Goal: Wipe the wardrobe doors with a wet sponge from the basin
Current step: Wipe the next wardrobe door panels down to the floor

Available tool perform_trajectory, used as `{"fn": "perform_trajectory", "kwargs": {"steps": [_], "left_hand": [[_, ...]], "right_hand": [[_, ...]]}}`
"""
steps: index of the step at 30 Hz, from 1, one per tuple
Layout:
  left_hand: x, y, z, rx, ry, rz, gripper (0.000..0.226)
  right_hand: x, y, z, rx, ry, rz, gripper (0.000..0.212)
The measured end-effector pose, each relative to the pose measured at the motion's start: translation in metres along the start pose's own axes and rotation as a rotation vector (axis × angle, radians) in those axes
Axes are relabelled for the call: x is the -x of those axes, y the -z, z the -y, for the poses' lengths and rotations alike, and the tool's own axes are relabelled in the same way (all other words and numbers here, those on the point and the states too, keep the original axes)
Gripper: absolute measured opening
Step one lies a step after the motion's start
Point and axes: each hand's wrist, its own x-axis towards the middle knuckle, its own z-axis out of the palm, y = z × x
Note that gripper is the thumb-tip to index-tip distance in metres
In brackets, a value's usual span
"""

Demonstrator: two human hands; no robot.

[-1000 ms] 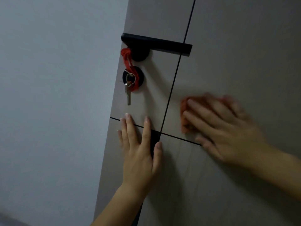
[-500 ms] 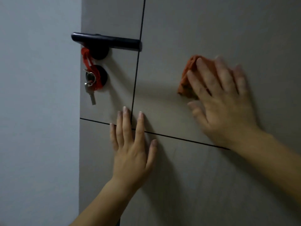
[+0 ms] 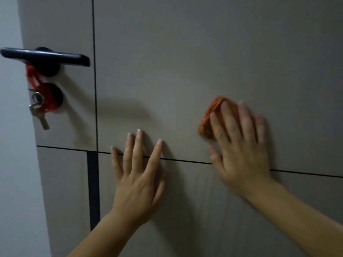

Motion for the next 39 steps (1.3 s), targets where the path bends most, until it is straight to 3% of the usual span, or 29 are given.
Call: {"fn": "perform_trajectory", "kwargs": {"steps": [2, 5, 11, 14, 17, 19, 23, 24, 29, 31, 35, 37, 39], "left_hand": [[0.001, -0.003, -0.009, 0.007, -0.008, 0.004, 0.073], [0.000, -0.006, -0.017, -0.011, -0.040, 0.034, 0.073], [-0.001, -0.010, -0.036, 0.000, -0.020, 0.028, 0.073], [0.002, -0.012, -0.051, 0.016, -0.070, 0.031, 0.074], [-0.005, -0.013, -0.069, 0.017, -0.144, 0.042, 0.072], [-0.012, -0.013, -0.081, 0.023, -0.197, 0.047, 0.072], [-0.021, -0.013, -0.110, 0.058, -0.293, 0.063, 0.070], [-0.021, -0.015, -0.118, 0.069, -0.323, 0.070, 0.069], [-0.007, -0.027, -0.144, 0.061, -0.406, 0.119, 0.064], [0.000, -0.031, -0.151, 0.050, -0.405, 0.138, 0.063], [0.010, -0.041, -0.165, 0.039, -0.420, 0.167, 0.063], [0.015, -0.047, -0.172, 0.029, -0.403, 0.173, 0.064], [0.021, -0.051, -0.177, 0.016, -0.381, 0.177, 0.065]], "right_hand": [[0.037, -0.007, 0.010, -0.007, 0.161, 0.074, 0.078], [0.061, -0.008, -0.007, -0.001, 0.336, 0.105, 0.071], [0.016, 0.002, -0.059, -0.005, -0.108, -0.029, 0.074], [0.064, -0.006, -0.040, -0.020, 0.100, 0.066, 0.082], [0.106, -0.008, -0.045, 0.004, 0.273, 0.138, 0.076], [0.100, -0.007, -0.064, 0.004, 0.189, 0.099, 0.070], [0.084, -0.003, -0.098, -0.026, -0.286, -0.035, 0.069], [0.093, -0.004, -0.094, -0.041, -0.329, -0.039, 0.070], [0.170, -0.012, -0.073, -0.063, -0.009, 0.143, 0.075], [0.171, -0.013, -0.101, -0.035, -0.089, 0.083, 0.066], [0.162, -0.010, -0.156, -0.031, -0.574, -0.054, 0.065], [0.177, -0.013, -0.143, -0.060, -0.591, -0.061, 0.068], [0.209, -0.018, -0.113, -0.090, -0.422, 0.022, 0.076]]}}
